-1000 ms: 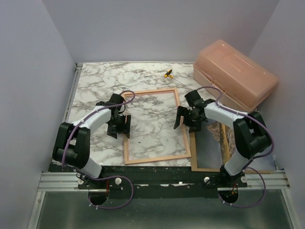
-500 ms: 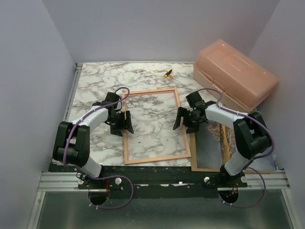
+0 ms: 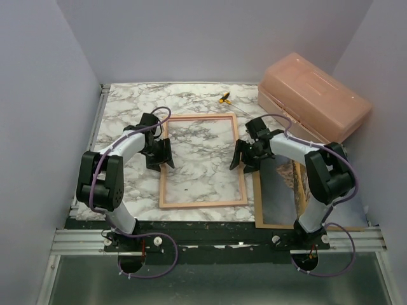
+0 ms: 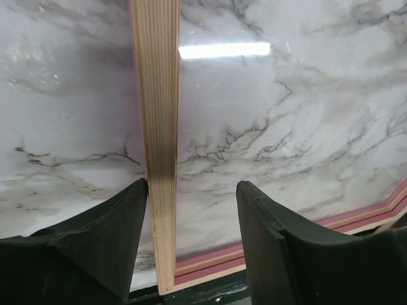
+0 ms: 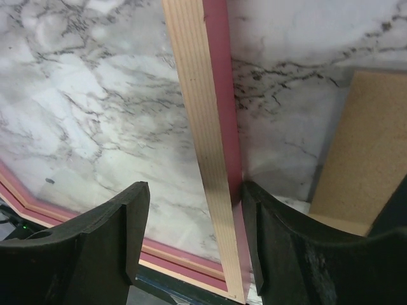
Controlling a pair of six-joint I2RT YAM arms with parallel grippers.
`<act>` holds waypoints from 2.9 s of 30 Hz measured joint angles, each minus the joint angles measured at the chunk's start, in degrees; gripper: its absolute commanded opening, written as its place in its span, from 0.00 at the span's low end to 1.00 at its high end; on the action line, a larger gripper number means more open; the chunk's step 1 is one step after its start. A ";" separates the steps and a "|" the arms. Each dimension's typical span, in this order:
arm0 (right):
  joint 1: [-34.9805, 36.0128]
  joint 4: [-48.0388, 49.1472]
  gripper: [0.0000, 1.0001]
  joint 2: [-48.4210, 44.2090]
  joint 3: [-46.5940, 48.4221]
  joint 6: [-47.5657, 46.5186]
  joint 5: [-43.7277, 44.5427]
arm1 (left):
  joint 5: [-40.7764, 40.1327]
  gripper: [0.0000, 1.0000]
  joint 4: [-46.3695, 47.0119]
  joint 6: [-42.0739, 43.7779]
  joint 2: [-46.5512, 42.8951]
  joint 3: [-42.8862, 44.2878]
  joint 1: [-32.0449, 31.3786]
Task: Put the photo into the frame
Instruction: Move the photo frame to the center of the board.
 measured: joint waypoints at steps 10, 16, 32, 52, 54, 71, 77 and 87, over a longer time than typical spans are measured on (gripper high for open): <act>0.02 0.20 0.66 5.81 7.08 -0.09 -1.01 | -3.69 0.59 -1.64 0.44 3.93 6.29 1.99; 0.35 1.95 0.76 6.56 7.76 0.76 -2.21 | -6.08 0.86 -3.15 0.37 4.13 7.87 2.05; 1.22 3.85 0.92 2.91 4.00 1.46 -2.49 | -17.38 0.94 -12.57 2.89 -9.38 17.05 1.66; -5.49 2.69 1.00 -22.58 -16.61 5.92 -2.95 | 4.79 0.98 2.80 -13.88 -22.75 -3.04 -18.82; -9.46 2.58 1.00 -24.20 -18.69 6.03 -4.35 | 6.47 0.98 6.40 -16.31 -20.04 -3.02 -22.01; -22.77 -12.92 1.00 -39.17 -5.68 5.44 -2.60 | 14.62 0.84 33.03 -37.62 5.53 6.93 -46.25; -22.84 -17.20 1.00 -42.23 4.35 6.03 2.95 | 15.06 0.76 36.54 -42.84 13.05 10.19 -50.86; -22.84 -21.97 0.99 -42.56 11.23 8.20 8.02 | 16.98 0.65 38.71 -48.28 17.55 10.19 -53.83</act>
